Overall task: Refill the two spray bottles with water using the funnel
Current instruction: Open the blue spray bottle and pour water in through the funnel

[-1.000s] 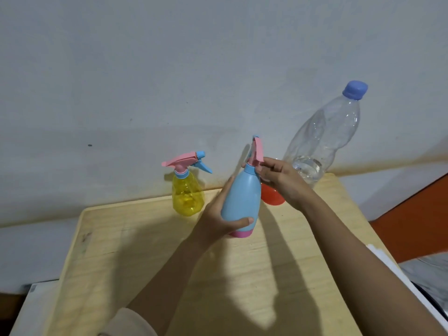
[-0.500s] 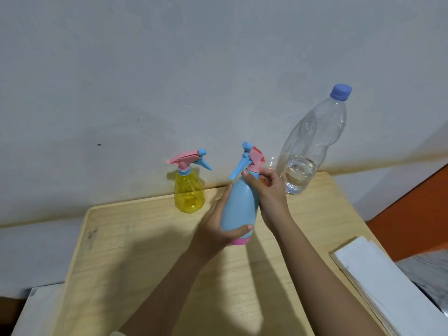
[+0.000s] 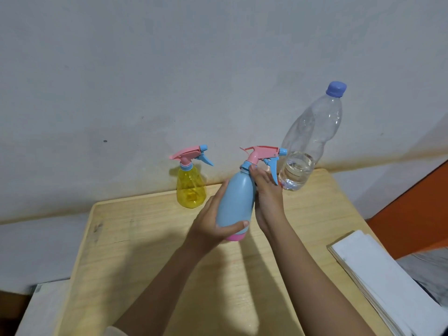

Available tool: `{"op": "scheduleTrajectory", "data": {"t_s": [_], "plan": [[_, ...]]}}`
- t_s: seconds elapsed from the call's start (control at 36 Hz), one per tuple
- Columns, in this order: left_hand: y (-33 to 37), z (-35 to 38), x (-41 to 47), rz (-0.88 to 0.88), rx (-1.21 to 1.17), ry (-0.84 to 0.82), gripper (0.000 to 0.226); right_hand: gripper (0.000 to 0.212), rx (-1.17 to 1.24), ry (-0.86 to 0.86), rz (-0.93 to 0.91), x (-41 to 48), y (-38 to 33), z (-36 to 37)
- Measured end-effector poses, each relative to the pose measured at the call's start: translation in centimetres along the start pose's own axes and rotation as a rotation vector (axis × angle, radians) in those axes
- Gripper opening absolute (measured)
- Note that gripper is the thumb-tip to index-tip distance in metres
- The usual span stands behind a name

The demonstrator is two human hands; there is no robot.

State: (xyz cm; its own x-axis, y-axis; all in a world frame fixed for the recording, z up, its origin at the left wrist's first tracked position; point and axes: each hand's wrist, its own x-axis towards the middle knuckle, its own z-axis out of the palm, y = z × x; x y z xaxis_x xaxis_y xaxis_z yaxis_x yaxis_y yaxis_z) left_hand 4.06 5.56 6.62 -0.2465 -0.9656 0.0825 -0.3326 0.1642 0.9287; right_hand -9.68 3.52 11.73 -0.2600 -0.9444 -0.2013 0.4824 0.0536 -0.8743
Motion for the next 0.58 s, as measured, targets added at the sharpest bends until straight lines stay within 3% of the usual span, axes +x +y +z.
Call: {"op": "scheduleTrajectory", "data": {"t_s": [0.25, 0.42, 0.58], "plan": [[-0.8, -0.6, -0.4, -0.032, 0.034, 0.015, 0.092, 0.019, -0.057, 0.032, -0.158, 0.4, -1.8, 0.6], [-2.7, -0.6, -0.7, -0.096, -0.005, 0.065, 0.096, 0.011, 0.112, 0.069, -0.301, 1.4, -6.2, 1.3], [-3.9, -0.6, -0.5, -0.123, -0.148, 0.123, 0.097, 0.011, -0.17, 0.072, -0.459, 2.8, -8.1, -0.4]]}}
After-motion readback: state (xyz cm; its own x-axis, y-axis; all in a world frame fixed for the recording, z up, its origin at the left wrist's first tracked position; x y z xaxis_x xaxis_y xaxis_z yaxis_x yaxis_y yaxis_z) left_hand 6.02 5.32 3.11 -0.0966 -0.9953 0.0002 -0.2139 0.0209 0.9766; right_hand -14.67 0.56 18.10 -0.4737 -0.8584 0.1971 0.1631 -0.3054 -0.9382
